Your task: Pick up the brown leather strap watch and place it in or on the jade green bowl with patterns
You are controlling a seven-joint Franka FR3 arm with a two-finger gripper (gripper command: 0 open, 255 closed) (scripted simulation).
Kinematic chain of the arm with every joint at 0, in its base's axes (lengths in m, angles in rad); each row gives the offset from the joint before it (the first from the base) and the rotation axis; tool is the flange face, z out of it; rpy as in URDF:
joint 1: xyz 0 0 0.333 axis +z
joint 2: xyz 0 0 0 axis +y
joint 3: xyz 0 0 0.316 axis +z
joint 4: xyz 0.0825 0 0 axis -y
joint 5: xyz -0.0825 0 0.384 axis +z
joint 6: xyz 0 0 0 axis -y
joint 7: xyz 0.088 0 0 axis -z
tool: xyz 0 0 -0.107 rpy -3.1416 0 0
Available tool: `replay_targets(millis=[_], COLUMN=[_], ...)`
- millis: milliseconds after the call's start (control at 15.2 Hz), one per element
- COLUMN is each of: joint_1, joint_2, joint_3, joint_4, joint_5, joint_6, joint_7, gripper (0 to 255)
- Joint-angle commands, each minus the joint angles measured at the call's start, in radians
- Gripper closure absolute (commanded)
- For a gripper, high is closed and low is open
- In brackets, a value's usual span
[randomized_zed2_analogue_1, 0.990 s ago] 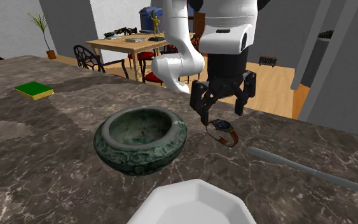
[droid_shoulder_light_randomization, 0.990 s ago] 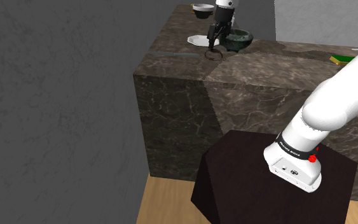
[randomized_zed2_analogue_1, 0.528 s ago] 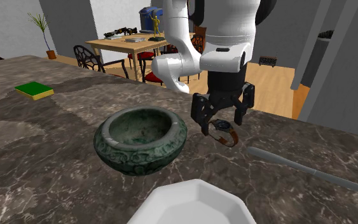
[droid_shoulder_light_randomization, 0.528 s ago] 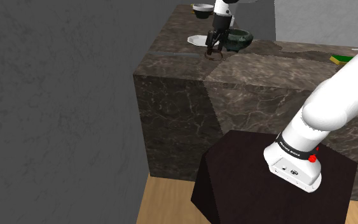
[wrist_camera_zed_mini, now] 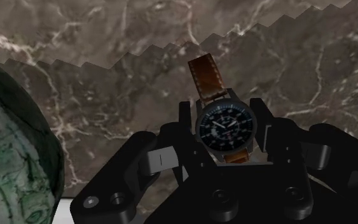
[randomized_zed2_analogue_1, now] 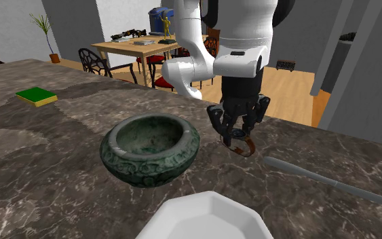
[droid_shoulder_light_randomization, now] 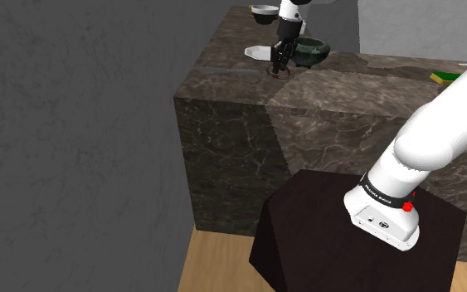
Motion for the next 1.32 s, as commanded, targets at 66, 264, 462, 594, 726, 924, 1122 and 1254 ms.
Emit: replay_targets(millis=[66,264,462,594,726,924,1122,1254], joint_1=[0.000,0.000,0.000,0.000,0.000,0.000,0.000,0.000], joint_2=[0.000,0.000,-0.003,-0.009,-0.013,-0.019,-0.023,-0.024], joint_3=[0.000,0.000,0.000,0.001,0.001,0.002,0.002,0.002], joint_4=[-0.001,-0.001,0.010,0.031,0.053,0.088,0.125,0.150], joint_5=[0.000,0.000,0.000,-0.001,-0.002,-0.003,-0.004,-0.004], joint_6=[0.000,0.000,-0.014,-0.041,-0.068,-0.108,-0.148,-0.175], joint_7=[0.000,0.000,0.001,0.003,0.004,0.006,0.008,0.010], gripper=[255,255,255,255,255,255,255,255])
